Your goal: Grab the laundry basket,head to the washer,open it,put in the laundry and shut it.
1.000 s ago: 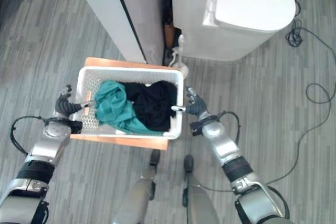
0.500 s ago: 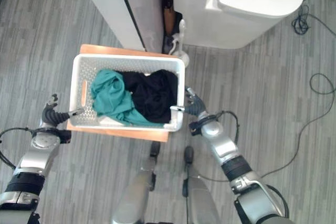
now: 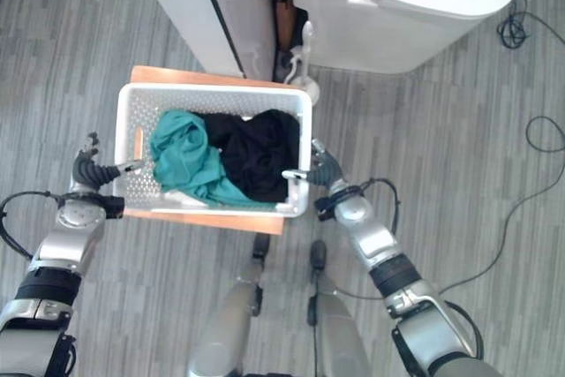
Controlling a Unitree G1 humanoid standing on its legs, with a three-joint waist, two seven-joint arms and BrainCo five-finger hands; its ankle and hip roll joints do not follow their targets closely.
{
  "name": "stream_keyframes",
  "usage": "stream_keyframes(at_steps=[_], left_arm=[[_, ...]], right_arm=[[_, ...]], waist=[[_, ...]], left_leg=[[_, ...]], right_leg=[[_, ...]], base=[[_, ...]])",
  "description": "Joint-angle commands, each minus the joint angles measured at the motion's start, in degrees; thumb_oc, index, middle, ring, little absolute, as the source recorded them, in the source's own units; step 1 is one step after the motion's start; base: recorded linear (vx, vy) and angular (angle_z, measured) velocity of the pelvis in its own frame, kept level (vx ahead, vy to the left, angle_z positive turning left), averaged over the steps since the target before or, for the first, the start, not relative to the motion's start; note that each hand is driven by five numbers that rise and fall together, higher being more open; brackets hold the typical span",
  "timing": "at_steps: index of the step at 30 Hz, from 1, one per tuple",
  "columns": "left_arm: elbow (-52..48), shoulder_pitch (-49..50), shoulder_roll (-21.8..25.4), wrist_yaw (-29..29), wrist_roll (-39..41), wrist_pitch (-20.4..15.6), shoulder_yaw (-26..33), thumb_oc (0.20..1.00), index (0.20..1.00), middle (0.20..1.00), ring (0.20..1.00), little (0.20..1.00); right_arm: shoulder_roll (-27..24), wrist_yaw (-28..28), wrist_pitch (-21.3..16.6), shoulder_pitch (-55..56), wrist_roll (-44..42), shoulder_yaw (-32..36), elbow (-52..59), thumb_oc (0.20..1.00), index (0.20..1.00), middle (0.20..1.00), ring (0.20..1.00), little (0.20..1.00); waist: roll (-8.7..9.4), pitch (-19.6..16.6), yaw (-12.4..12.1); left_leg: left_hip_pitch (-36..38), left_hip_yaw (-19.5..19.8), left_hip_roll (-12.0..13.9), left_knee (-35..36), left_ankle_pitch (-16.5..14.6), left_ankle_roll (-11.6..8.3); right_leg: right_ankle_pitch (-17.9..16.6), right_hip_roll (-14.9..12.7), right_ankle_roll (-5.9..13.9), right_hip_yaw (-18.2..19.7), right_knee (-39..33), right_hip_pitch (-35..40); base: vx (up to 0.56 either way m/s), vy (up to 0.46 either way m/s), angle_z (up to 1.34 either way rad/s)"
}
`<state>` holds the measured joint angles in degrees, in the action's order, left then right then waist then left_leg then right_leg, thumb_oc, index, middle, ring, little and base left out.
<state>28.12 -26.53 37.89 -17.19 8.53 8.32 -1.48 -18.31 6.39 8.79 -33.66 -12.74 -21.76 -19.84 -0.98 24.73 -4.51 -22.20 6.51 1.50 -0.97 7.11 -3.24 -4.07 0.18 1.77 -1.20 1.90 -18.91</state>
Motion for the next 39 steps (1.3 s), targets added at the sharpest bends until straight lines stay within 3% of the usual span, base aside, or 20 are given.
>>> stream_keyframes(at_steps=[1, 20, 39], left_arm=[[0.8, 2.0, 1.9, -2.0, -0.7, -1.9, -1.6, 1.000, 1.000, 1.000, 1.000, 1.000], [3.3, -4.5, -0.7, -3.4, 0.9, -1.3, -7.4, 1.000, 1.000, 1.000, 1.000, 1.000], [8.1, -11.2, -1.6, -3.7, -1.2, 0.3, -11.9, 1.000, 1.000, 1.000, 1.000, 1.000]], right_arm=[[2.3, 1.4, -2.5, 0.6, -1.8, -1.2, 1.8, 1.000, 1.000, 1.000, 1.000, 1.000], [5.7, 5.8, 0.3, -8.3, 0.7, -2.5, -6.9, 1.000, 1.000, 1.000, 1.000, 1.000], [5.4, 6.1, 2.7, -15.3, 2.0, -2.7, -14.7, 1.000, 1.000, 1.000, 1.000, 1.000]], waist=[[1.93, -5.3, 0.0], [2.53, -3.3, -0.9], [3.92, -2.7, -0.6]], left_leg=[[-5.5, -0.9, 1.3, -4.2, -3.8, 1.13], [-9.6, -0.5, 1.2, -6.5, -4.1, 0.97], [-12.8, 0.1, 1.3, -7.5, -4.3, 0.85]], right_leg=[[4.3, -8.5, 4.10, -0.5, 6.5, -4.8], [4.1, -8.4, 3.95, -1.3, 7.5, -7.8], [3.7, -8.3, 3.77, -2.1, 7.8, -10.1]], base=[[0.00, 0.000, 0.00], [0.00, 0.003, 0.01], [0.00, 0.003, 0.01]])
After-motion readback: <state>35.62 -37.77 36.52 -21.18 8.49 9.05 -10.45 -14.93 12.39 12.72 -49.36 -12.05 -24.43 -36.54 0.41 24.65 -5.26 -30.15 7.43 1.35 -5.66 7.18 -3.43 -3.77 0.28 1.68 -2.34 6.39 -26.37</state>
